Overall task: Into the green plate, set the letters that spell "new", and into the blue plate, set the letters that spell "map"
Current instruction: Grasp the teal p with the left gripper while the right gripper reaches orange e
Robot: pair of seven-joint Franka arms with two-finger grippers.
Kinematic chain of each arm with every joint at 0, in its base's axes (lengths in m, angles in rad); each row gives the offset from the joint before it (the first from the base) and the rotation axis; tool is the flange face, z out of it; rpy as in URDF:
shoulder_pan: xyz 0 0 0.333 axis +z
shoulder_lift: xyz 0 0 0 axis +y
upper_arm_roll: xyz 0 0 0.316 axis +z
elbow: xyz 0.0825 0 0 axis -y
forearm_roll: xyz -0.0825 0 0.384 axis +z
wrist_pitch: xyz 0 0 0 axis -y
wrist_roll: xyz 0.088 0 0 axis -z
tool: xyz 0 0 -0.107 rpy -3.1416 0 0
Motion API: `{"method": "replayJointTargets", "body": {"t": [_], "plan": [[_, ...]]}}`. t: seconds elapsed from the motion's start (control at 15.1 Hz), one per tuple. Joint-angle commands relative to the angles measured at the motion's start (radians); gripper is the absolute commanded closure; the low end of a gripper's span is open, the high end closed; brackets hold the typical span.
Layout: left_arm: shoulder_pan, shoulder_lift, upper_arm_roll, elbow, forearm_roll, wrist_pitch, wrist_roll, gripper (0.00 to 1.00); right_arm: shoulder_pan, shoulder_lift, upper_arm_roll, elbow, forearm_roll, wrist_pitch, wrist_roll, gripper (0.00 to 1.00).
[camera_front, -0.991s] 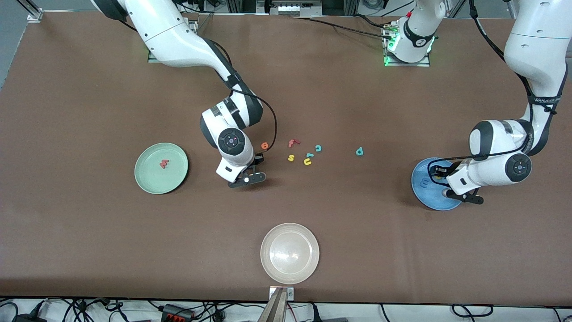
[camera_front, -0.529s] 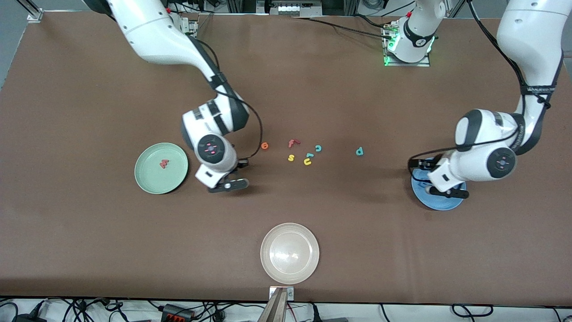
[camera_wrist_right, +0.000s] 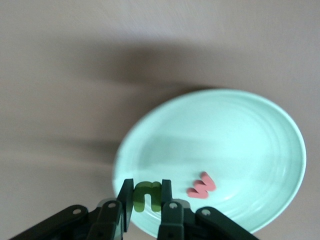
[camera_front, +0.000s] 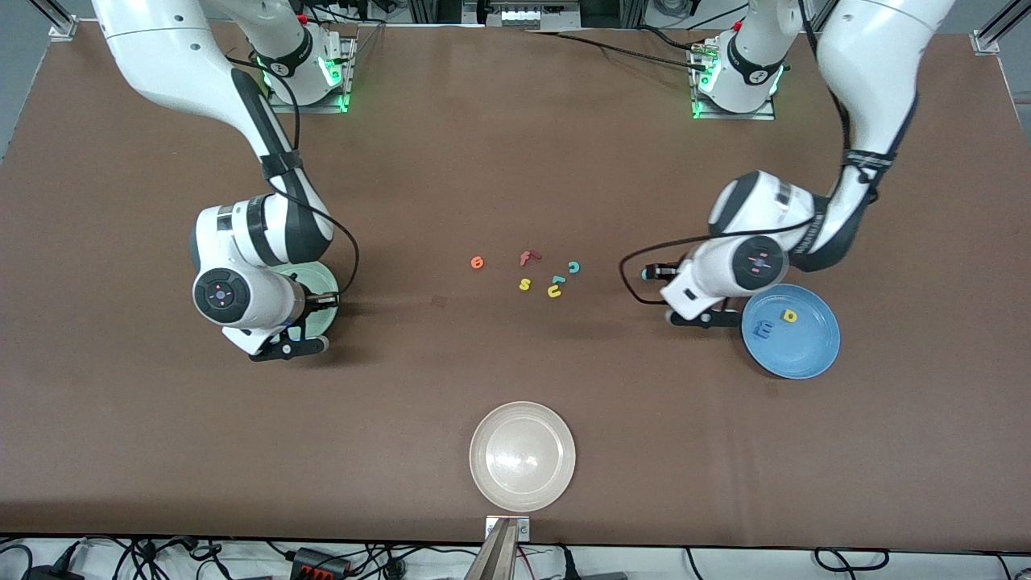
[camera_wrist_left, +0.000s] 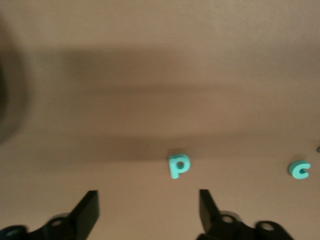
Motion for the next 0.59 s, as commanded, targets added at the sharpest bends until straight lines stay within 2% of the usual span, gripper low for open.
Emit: {"method": "replayJointTargets", "body": {"t": [0.0, 0.33, 0.53], "plan": [[-0.036, 0.025, -0.001, -0.036, 0.109, 0.067, -0.115, 0.2, -0.003, -0.035, 0.008, -0.081, -0.005, 0.026, -0.027, 0.92], [-0.034, 0.029, 0.003, -0.18, 0.112, 0.318, -0.128, 0.2, -0.006, -0.013, 0.008, -0.11, -0.005, 0.082, -0.027, 0.88], [-0.031, 0.029, 0.005, -0.203, 0.112, 0.343, -0.128, 0.21, -0.014, -0.012, 0.008, -0.138, -0.005, 0.121, -0.027, 0.81]]}}
